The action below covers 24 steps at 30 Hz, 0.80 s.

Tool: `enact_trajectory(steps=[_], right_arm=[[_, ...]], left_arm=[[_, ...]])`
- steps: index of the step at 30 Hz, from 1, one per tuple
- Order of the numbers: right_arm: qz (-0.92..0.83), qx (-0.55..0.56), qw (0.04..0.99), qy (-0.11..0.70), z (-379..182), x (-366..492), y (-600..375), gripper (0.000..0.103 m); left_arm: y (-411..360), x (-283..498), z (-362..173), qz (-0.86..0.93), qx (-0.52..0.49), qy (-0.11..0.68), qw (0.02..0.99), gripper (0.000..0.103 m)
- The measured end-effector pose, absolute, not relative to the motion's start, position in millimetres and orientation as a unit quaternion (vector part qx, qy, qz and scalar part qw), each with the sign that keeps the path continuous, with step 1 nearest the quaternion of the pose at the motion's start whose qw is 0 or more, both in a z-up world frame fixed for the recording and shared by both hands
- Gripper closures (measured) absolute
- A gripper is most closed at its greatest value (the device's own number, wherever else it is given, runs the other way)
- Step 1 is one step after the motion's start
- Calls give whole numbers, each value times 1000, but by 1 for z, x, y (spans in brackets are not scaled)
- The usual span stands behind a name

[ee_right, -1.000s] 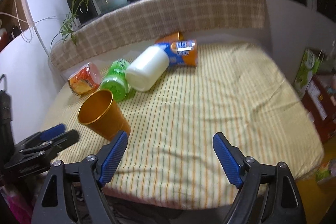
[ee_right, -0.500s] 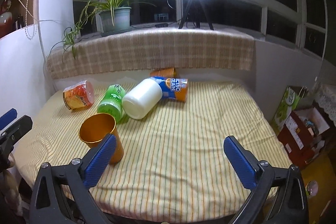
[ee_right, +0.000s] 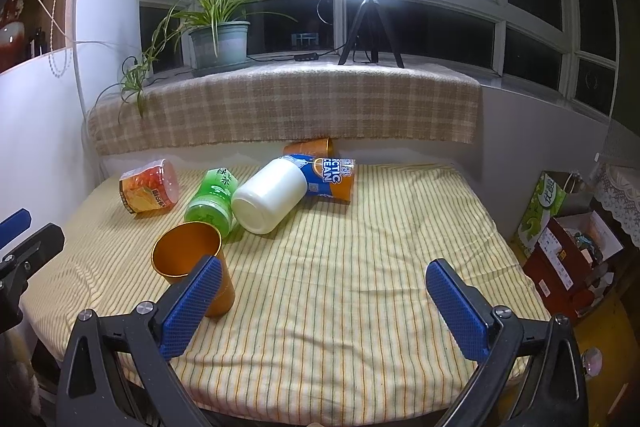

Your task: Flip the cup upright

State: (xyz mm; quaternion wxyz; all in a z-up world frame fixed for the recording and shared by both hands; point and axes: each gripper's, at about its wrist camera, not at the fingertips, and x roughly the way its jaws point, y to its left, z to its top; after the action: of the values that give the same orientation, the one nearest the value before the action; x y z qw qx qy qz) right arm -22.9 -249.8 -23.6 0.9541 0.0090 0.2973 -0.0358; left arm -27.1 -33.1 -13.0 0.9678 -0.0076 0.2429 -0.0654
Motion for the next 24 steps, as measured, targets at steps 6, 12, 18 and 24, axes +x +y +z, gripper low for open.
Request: enact_trajectory(steps=[6, 12, 18, 24], right_arm=[[-33, 6, 954, 298, -24, -23, -249, 0], [-32, 5, 953, 300, -24, -23, -248, 0], [-30, 3, 952, 303, -26, -21, -246, 0], [-31, 2, 951, 306, -28, -20, -245, 0]], left_arm=[[-33, -27, -13, -63, -8, 243, 968, 2], [-30, -29, -14, -60, -11, 241, 969, 1], [-26, -28, -15, -58, -15, 243, 968, 1], [-25, -27, -16, -58, -14, 243, 968, 1]])
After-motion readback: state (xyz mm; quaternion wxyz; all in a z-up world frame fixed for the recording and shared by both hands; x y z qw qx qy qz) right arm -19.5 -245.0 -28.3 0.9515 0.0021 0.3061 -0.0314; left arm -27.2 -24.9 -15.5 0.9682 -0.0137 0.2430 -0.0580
